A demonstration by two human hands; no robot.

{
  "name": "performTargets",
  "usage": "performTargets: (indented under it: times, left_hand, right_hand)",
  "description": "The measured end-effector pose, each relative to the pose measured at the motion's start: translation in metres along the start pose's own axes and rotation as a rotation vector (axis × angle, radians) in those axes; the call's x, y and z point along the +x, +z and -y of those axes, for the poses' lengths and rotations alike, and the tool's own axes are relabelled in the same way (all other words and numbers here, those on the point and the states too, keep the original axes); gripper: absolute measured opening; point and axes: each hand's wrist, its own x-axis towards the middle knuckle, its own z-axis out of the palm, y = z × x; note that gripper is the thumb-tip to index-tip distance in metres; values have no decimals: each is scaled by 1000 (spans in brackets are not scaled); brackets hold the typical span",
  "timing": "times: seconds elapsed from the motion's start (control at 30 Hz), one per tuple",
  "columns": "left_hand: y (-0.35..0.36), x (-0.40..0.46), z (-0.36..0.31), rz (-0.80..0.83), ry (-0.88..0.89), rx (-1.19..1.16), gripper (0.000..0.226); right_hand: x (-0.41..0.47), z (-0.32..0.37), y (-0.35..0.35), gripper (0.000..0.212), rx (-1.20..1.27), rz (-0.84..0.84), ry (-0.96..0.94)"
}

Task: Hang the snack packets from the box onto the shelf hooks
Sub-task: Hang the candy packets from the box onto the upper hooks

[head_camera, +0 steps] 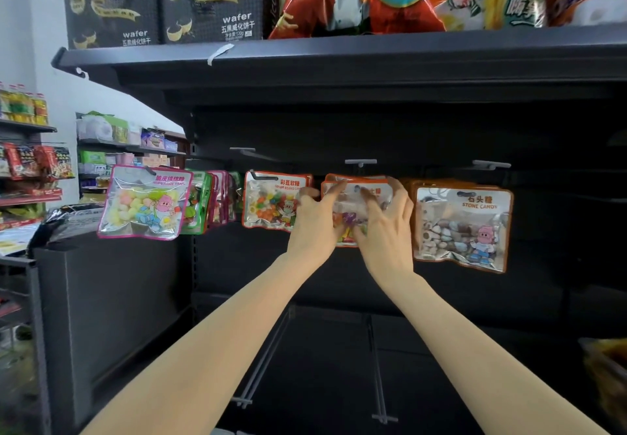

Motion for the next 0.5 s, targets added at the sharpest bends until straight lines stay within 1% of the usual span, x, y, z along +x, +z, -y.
performTargets:
  times: [0.03, 0.1, 0.23, 0.3, 0.37, 0.5]
  left_hand:
    - [-3, -3, -2, -38, 25, 43, 62]
    - [-9, -8, -3, -104, 83, 94, 55]
    - [-33, -23, 2, -160, 195, 196, 36]
    - [-50, -37, 10, -173, 211, 253, 26]
    - [-70, -57, 25, -174, 162, 290, 21]
    - [-111, -113, 70, -117, -41, 320, 20]
  right_hand:
    - [0, 2, -1, 41, -22, -3, -13]
    - [-1, 5, -1, 33, 17, -3, -43]
    - [-11, 20, -3, 25, 261, 43, -95]
    - [-21, 36, -5, 22, 370, 78, -124]
    - [-33, 57, -5, 21, 461, 147, -147]
    - [-66, 110, 14, 19, 569, 398, -163]
